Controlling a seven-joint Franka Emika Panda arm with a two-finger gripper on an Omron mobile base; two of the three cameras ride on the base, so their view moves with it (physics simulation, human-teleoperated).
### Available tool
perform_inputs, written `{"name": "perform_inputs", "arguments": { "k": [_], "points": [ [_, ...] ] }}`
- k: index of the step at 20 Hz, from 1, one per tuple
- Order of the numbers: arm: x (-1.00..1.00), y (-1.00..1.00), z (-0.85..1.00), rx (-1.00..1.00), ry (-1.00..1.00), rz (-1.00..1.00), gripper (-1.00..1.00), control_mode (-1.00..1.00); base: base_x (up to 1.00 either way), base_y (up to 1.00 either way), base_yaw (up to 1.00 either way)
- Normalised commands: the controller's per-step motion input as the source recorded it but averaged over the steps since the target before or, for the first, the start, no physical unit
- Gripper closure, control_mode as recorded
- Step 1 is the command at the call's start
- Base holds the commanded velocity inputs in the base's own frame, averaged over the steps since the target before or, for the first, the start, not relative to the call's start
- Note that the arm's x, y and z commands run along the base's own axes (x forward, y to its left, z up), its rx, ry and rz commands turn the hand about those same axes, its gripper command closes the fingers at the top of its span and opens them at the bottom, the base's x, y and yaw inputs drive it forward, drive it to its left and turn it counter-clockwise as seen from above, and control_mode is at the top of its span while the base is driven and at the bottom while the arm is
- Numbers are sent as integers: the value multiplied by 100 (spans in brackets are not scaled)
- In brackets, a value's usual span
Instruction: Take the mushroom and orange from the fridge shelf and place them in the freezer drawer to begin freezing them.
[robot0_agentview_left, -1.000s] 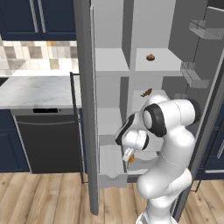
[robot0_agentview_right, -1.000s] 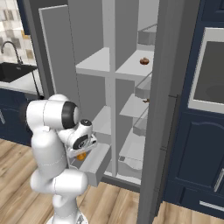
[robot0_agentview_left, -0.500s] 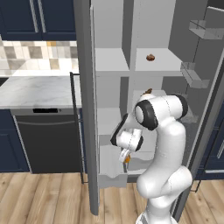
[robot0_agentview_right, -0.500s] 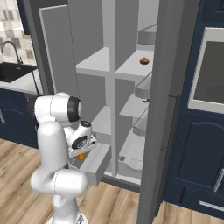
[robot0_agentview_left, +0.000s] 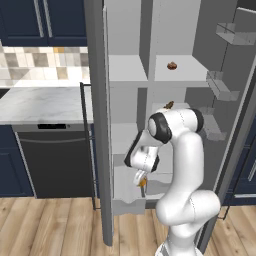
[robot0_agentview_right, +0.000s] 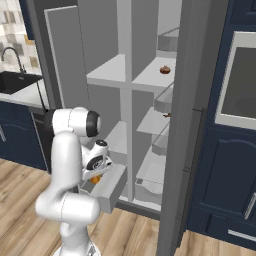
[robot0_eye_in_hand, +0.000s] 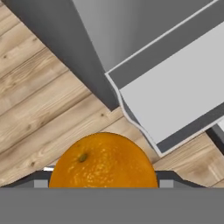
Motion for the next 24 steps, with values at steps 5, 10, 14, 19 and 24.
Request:
{"name": "perform_inputs", "arguments": {
  "k": [5, 10, 14, 19, 24],
  "points": [
    [33, 9, -38, 0, 7, 0, 100, -100, 0, 0, 0],
    [24, 11, -44, -2, 7, 0, 100, -100, 0, 0, 0],
    [23, 7, -43, -2, 4, 0, 100, -100, 0, 0, 0],
    [21, 5, -39, -1, 3, 0, 100, -100, 0, 0, 0],
    [19, 2, -41, -1, 3, 0, 100, -100, 0, 0, 0]
  ]
}}
